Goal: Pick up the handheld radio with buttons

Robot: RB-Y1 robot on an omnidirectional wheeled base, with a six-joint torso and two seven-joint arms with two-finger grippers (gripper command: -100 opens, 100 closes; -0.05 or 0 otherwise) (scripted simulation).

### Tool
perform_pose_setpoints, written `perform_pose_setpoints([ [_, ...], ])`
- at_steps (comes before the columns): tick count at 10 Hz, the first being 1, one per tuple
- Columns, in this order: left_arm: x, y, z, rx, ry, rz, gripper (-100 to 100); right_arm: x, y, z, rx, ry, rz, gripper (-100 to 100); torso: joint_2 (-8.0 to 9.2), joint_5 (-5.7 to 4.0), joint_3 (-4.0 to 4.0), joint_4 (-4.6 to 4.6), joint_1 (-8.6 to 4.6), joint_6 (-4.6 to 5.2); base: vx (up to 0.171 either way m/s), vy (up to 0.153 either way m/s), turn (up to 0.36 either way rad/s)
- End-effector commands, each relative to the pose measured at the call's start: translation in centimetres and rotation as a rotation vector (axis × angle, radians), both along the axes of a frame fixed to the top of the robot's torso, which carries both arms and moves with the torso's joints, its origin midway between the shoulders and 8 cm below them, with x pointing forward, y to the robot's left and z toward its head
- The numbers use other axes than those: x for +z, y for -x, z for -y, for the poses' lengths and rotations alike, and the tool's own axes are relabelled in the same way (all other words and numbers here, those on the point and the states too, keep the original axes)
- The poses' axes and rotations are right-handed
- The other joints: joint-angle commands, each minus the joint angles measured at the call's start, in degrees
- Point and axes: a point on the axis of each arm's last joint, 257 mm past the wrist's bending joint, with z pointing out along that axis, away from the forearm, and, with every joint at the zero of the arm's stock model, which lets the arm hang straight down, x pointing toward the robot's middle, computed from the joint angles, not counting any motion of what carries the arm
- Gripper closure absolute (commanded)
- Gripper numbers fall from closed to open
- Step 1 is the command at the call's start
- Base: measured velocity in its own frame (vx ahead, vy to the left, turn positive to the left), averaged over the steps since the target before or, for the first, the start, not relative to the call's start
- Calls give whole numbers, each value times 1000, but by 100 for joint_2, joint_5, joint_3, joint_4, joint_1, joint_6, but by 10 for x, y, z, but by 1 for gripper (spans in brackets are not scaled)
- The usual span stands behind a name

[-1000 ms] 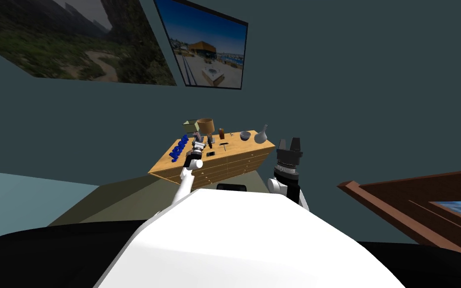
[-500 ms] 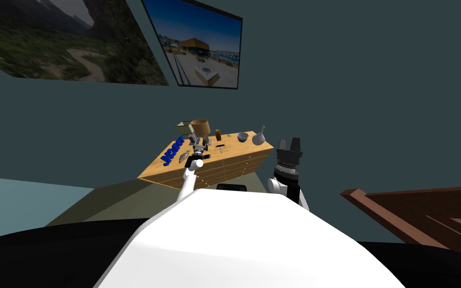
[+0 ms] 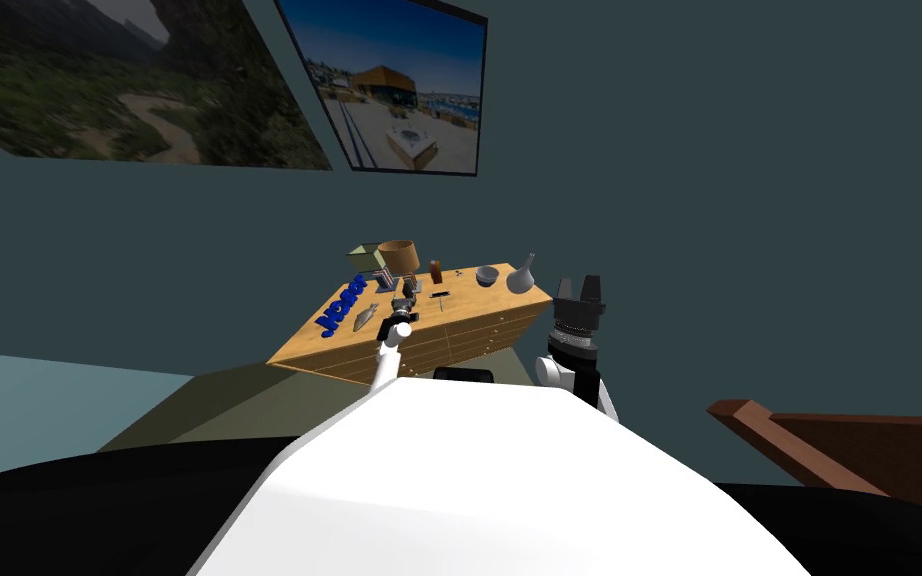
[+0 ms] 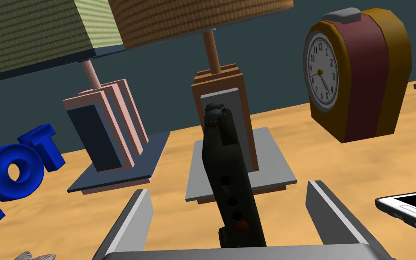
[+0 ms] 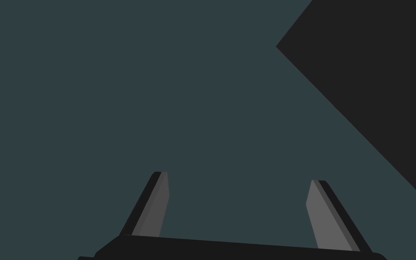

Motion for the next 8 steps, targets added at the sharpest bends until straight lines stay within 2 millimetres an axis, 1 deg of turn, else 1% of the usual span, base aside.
perform_pose_setpoints([
  [1,-11,2,6,10,67,-5,-100,0,0,0,0,0,0,0,0,0,0,0,0,0,30,22,21],
  [2,-15,2,10,12,88,-7,-100,0,0,0,0,0,0,0,6,0,3,1,1,0,16,20,15],
  [3,-11,3,6,11,71,-5,-100,0,0,0,0,0,0,0,12,0,7,3,1,0,6,7,2],
  [4,-12,3,7,10,75,-6,0,0,0,0,0,0,0,0,16,-1,10,4,-2,0,0,0,0],
  [5,-7,-10,9,21,71,14,-100,0,0,0,0,0,0,0,19,-1,11,5,-4,0,-36,39,19],
  [6,-14,-14,12,17,79,0,-100,0,0,0,0,0,0,0,29,1,16,6,8,0,-44,44,2],
  [7,-7,-21,11,33,70,23,-100,0,0,0,0,0,0,0,33,2,19,8,10,1,-59,69,14],
  [8,-5,-31,18,22,77,26,-100,0,0,0,0,0,0,0,39,3,22,9,20,0,-54,60,3],
])
